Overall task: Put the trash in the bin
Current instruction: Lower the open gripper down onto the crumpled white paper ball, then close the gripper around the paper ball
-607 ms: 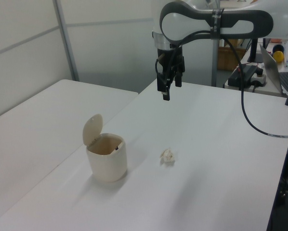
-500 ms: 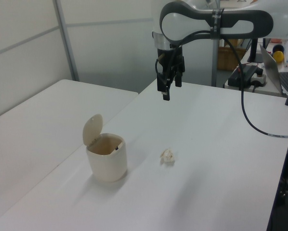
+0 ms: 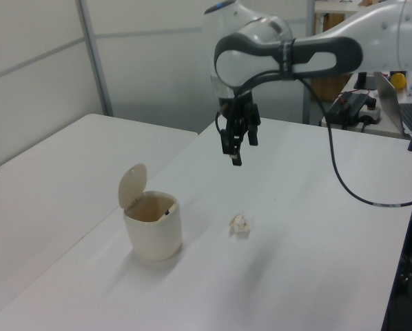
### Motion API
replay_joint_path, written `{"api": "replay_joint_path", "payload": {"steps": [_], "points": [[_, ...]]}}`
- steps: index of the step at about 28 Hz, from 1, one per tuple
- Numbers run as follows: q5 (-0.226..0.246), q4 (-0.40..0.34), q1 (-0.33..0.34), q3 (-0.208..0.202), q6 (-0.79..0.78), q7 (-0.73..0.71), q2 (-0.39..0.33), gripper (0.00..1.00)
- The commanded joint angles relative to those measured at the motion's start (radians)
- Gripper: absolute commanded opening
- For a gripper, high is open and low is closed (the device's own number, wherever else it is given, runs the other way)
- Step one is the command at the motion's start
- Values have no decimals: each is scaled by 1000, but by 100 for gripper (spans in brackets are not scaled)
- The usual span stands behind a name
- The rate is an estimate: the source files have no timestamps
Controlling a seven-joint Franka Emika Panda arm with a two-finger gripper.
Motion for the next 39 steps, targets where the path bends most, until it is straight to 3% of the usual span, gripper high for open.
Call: {"api": "replay_joint_path", "payload": {"steps": [1,7,17,29,31,35,39], "points": [[5,-13,-20,-1,60,-68,74,100],[5,-48,-20,-1,185,-78,181,100],[2,-88,-19,2,295,-96,258,100],[-1,-146,-13,8,299,-157,265,100],[-3,-146,-13,8,301,-159,273,91],[-6,-146,-13,8,301,-193,275,57],[-6,-145,-13,8,307,-211,276,49]]}}
